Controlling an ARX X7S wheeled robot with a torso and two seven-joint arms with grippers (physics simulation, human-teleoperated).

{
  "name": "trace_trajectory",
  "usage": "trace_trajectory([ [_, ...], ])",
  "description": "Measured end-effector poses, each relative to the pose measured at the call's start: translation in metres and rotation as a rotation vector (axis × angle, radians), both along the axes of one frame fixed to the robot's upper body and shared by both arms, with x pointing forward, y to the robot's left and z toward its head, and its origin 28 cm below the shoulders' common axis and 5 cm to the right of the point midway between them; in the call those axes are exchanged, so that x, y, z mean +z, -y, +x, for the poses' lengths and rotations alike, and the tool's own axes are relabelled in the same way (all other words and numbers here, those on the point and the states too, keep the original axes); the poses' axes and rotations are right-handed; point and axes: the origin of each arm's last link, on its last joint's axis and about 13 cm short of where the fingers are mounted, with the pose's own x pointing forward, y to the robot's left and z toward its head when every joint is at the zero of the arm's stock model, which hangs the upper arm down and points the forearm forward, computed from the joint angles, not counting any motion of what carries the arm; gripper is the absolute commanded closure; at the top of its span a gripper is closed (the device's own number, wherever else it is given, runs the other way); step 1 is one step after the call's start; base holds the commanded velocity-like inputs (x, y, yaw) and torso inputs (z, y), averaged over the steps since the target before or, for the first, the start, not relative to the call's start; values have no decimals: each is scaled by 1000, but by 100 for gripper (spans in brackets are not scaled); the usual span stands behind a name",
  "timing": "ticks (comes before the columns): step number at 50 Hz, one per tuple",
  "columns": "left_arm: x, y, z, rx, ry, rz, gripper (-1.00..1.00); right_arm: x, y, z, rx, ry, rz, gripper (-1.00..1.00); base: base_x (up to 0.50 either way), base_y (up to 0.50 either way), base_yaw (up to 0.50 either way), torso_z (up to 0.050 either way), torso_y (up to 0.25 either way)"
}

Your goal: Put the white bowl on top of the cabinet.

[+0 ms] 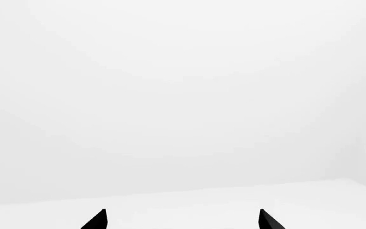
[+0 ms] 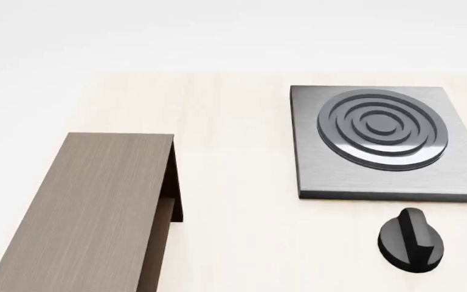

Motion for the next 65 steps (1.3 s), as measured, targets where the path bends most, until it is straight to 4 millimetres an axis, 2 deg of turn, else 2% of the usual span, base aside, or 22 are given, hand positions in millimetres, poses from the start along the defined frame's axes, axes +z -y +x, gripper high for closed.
trace_trajectory([
  [48, -1, 0, 0, -1, 2, -5, -100, 9, -9, -18, -151, -89, 25, 100, -1, -2, -4, -2, 0],
  [55, -1, 0, 1, -2, 4, -9, -100, 17, -17, -16, -110, -95, 10, 100, 0, 0, 0, 0, 0],
  [65, -2, 0, 1, -4, 5, -11, -100, 39, -35, -12, -12, -49, -19, 100, 0, 0, 0, 0, 0],
])
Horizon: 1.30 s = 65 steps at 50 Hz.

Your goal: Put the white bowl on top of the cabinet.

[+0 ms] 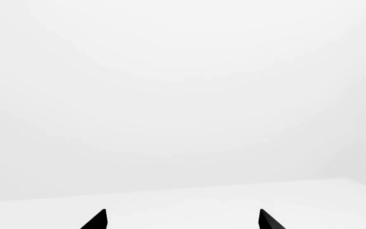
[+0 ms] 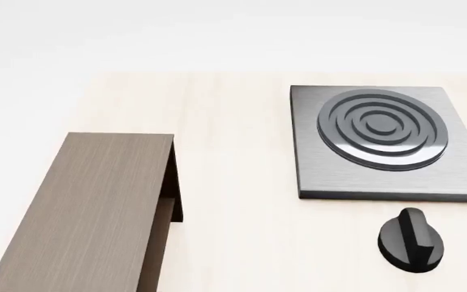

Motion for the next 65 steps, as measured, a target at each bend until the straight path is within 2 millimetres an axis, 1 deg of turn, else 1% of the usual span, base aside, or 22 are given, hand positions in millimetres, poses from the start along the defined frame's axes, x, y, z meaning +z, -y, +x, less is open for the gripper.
trace_trajectory([
  [11, 0, 0, 0, -1, 2, -2, -100, 29, -20, 5, 124, 94, -26, 100, 0, 0, 0, 0, 0],
  [25, 0, 0, 0, -2, 3, -4, -100, 65, -35, 2, 220, 232, -95, 100, 0, 0, 0, 0, 0],
  [39, 0, 0, -1, -2, 6, -5, -100, 96, -53, 5, 406, 329, -92, 100, 0, 0, 0, 0, 1],
  [54, -1, 0, 0, -3, 7, -7, -100, 119, -66, 12, 555, 393, -86, 100, 0, 0, 0, 0, 1],
  [65, -1, 0, 1, -6, 6, -8, -100, 127, -76, 27, 673, 375, -93, 100, 0, 0, 0, 0, 1],
])
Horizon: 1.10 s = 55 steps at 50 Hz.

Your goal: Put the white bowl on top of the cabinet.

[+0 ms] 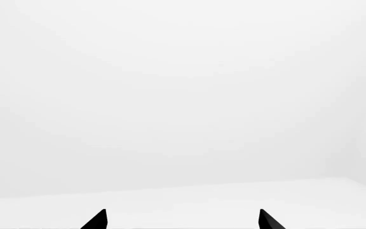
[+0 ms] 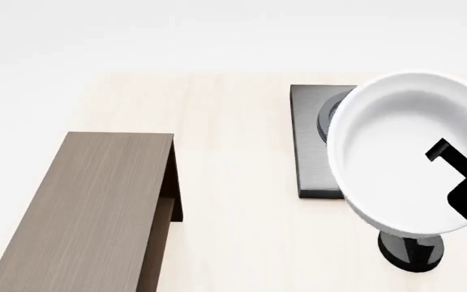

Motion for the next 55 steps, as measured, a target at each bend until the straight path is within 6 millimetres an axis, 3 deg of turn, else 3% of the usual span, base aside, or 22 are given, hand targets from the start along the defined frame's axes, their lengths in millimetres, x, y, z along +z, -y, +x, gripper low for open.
trace_trajectory([
  [27, -1, -1, -1, 3, 7, -8, -100, 25, -23, 45, 214, -47, -66, 100, 0, 0, 0, 0, 2],
  [55, -1, -1, -1, 3, 14, -15, -100, 76, -58, 84, 405, -74, -128, 100, 0, 0, 0, 0, 1],
])
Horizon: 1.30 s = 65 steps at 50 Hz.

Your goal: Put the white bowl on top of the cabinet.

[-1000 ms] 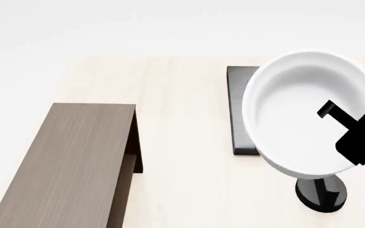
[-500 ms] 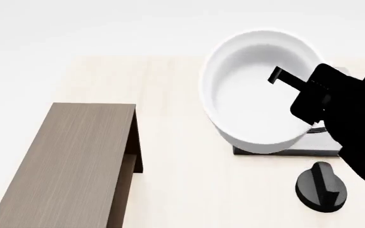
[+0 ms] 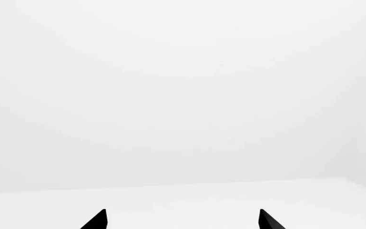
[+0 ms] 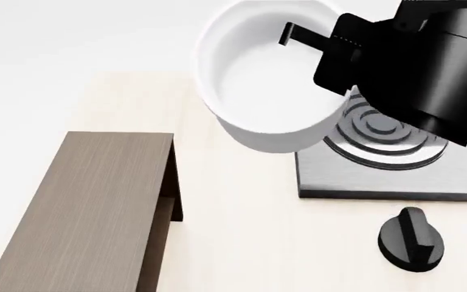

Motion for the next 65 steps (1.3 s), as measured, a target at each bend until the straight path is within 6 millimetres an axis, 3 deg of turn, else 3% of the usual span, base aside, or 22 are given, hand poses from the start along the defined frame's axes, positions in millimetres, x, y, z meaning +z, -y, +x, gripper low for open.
trace_trajectory([
  [22, 0, 0, -1, 3, 4, -2, -100, 12, -33, 19, 168, -19, 8, 100, 0, 0, 0, 0, 1],
  [65, -1, 0, -1, 4, 1, -2, -100, -10, -76, 30, 395, -79, 19, 100, 0, 0, 0, 0, 1],
])
